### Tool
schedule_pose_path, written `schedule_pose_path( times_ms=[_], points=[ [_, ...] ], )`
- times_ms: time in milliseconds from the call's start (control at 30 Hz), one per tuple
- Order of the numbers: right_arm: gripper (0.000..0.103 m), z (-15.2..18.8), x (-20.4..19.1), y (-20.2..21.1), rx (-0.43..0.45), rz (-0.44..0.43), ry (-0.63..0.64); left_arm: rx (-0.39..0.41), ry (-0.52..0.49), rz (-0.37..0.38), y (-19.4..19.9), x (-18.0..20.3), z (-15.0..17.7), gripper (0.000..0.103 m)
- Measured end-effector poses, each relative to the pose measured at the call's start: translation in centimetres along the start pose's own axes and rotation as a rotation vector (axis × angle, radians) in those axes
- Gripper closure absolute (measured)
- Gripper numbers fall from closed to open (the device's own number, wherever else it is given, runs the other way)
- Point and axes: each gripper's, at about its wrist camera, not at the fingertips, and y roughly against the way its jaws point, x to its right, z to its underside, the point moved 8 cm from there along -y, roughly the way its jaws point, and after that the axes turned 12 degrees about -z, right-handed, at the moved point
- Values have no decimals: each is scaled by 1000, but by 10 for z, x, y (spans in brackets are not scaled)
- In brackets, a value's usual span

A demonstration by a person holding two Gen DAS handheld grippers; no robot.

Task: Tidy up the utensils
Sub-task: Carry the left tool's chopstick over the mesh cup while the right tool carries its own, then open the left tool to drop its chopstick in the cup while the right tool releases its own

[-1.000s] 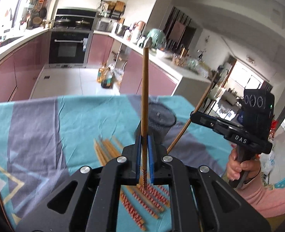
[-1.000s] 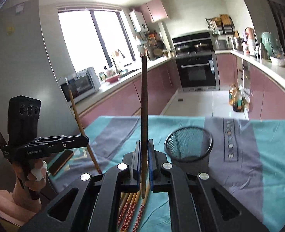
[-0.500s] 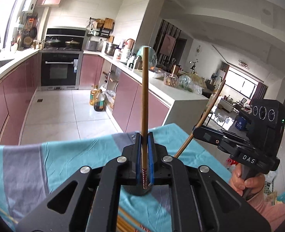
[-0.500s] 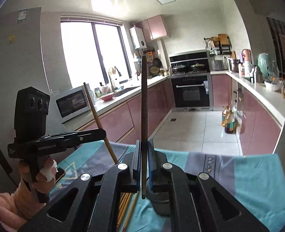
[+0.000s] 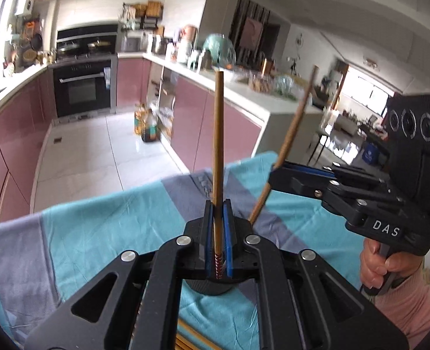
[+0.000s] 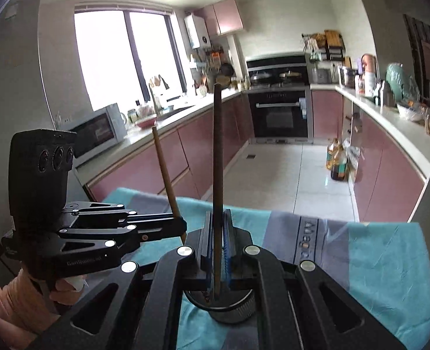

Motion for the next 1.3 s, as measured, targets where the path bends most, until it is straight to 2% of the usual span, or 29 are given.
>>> schedule_pose_path(
  times_ms=[167,267,567,667,700,733,900,967,1033,1133,1300],
  points=[
    [97,18,3,-21,-101,-9,-26,-68,-18,-1,-25,-1,16,96],
    [97,23,6,-32,-136,-3,-35,-74,-16,-7,-36,-11,23,96],
    [97,19,22,-44,-142,20,-72,-92,-20,-15,-52,-16,19,95],
    [94,19,26,-46,-131,32,-84,-90,-11,-20,-51,-18,19,93],
    [94,18,27,-46,-127,31,-90,-88,-8,-22,-50,-18,19,88],
    [94,17,27,-46,-121,33,-94,-87,-4,-22,-49,-19,19,87],
    [86,18,32,-35,-80,48,-120,-30,17,-53,-26,-30,21,79],
    [83,17,30,-29,-62,47,-117,13,20,-77,-10,-36,23,78],
    [75,19,23,-20,-42,39,-101,61,31,-100,11,-44,25,75],
    [72,20,12,-4,-9,46,-62,105,62,-123,39,-61,34,68],
    [64,30,-16,19,30,-23,-14,96,91,-177,62,-87,66,62]
  ],
)
